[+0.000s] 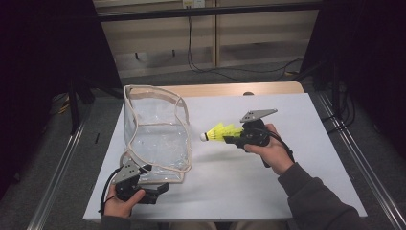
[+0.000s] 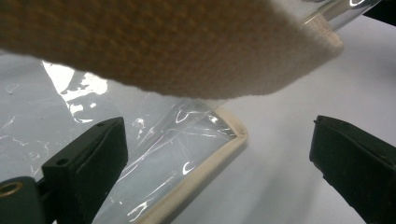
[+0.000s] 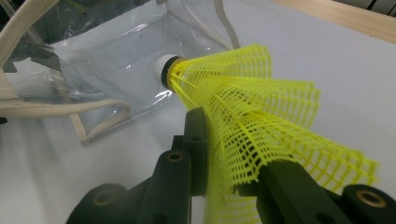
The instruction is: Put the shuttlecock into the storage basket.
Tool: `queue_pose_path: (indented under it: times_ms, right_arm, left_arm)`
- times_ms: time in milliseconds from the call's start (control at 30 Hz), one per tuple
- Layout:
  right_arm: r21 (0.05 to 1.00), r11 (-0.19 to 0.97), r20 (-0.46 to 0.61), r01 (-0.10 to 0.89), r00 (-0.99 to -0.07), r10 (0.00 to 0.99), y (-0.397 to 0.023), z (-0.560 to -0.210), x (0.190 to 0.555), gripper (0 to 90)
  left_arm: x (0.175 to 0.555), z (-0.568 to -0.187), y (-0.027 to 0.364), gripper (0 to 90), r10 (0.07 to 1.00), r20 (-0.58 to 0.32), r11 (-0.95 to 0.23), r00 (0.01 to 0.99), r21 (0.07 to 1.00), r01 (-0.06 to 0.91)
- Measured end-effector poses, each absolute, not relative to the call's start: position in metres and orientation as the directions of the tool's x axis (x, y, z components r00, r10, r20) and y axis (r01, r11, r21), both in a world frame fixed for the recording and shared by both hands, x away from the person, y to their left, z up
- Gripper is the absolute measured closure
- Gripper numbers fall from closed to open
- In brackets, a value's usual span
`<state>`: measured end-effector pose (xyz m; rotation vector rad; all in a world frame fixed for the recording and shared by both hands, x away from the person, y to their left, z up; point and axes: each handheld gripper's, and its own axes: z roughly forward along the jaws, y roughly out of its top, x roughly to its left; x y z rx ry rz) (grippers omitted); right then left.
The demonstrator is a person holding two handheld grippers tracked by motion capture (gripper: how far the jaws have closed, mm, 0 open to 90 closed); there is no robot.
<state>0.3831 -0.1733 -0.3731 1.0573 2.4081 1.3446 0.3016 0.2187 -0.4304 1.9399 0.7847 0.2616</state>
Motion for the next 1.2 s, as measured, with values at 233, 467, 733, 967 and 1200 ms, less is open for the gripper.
queue_pose_path:
  times_ms: [233, 467, 733, 967, 1200]
  right_arm:
    - [0.806, 0.343, 0.161, 0.482, -0.736, 0.657, -0.171, -0.362, 0.382, 79.1]
    - [0.809, 0.342, 0.159, 0.478, -0.738, 0.656, -0.174, -0.351, 0.384, 79.0]
    - [0.814, 0.343, 0.149, 0.469, -0.739, 0.657, -0.175, -0.336, 0.387, 79.0]
    - [0.823, 0.34, 0.139, 0.455, -0.742, 0.656, -0.174, -0.324, 0.389, 79.0]
    - [0.824, 0.351, 0.127, 0.445, -0.748, 0.651, -0.17, -0.313, 0.39, 79.0]
  left_arm:
    - [0.302, -0.431, 0.219, 4.3, 0.624, -0.149, -0.298, 0.767, 0.862, 0.41]
    - [0.302, -0.431, 0.219, 4.4, 0.624, -0.15, -0.296, 0.767, 0.863, 0.41]
    - [0.302, -0.431, 0.219, 4.4, 0.624, -0.151, -0.297, 0.767, 0.862, 0.411]
    - [0.302, -0.431, 0.219, 4.4, 0.624, -0.151, -0.296, 0.767, 0.863, 0.41]
    - [0.302, -0.431, 0.219, 4.5, 0.624, -0.15, -0.297, 0.767, 0.862, 0.41]
